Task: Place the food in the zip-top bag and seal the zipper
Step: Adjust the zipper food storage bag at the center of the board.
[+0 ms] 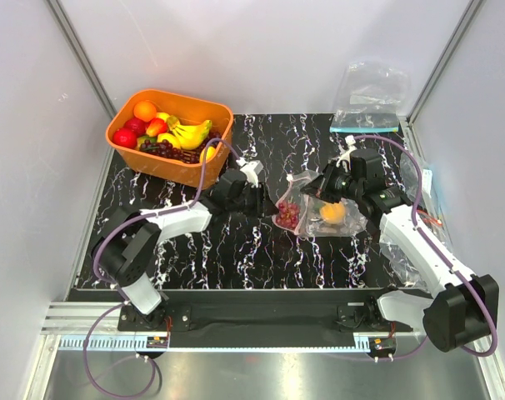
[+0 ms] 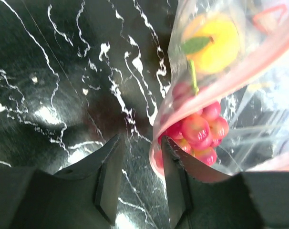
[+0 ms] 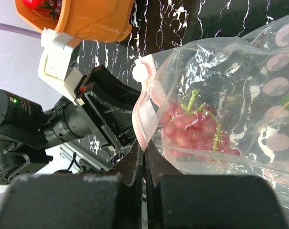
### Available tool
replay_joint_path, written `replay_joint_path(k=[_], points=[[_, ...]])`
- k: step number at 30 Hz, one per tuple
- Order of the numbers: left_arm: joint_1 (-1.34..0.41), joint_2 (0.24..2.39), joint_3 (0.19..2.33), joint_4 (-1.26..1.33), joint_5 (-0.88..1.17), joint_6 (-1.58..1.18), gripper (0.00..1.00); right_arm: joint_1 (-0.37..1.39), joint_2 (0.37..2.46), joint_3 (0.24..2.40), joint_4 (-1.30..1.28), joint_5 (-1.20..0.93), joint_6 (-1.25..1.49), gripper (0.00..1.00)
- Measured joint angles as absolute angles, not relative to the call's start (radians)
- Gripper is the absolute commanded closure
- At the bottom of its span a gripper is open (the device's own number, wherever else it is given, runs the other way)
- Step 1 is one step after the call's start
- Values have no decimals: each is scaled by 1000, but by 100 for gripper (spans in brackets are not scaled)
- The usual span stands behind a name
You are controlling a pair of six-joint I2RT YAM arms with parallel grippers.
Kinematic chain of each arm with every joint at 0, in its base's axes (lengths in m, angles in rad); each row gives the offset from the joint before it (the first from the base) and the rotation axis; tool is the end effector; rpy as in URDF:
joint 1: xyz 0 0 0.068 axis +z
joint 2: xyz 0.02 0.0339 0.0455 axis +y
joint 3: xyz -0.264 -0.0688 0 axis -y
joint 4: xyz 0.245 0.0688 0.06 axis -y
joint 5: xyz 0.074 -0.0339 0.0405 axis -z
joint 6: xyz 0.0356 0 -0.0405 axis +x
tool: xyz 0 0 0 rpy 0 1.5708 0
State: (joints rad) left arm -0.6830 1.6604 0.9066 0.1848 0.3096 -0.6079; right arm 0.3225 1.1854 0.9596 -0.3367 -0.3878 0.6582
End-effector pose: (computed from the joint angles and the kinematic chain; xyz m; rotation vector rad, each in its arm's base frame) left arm 0.2679 -0.2320 0.1944 0.2831 2.2942 -1.0456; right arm 0.2456 0.0963 0.3047 0.1348 2.2467 0.9690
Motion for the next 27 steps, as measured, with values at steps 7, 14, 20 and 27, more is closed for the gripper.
replay_joint_path(k=[7, 14, 20, 27], points=[[-682, 1691, 936, 202, 294, -620, 91, 322, 1186, 960, -337, -399, 654, 100], [-682, 1691, 965, 157, 294, -607, 100, 322, 1190, 960, -348, -396, 639, 100], [-682, 1575, 1042, -8, 292, -570, 100, 322, 1262, 1037, -459, -312, 581, 100], [-682, 1404, 1176, -127, 295, -541, 100, 321, 1320, 1183, -637, -178, 506, 100]])
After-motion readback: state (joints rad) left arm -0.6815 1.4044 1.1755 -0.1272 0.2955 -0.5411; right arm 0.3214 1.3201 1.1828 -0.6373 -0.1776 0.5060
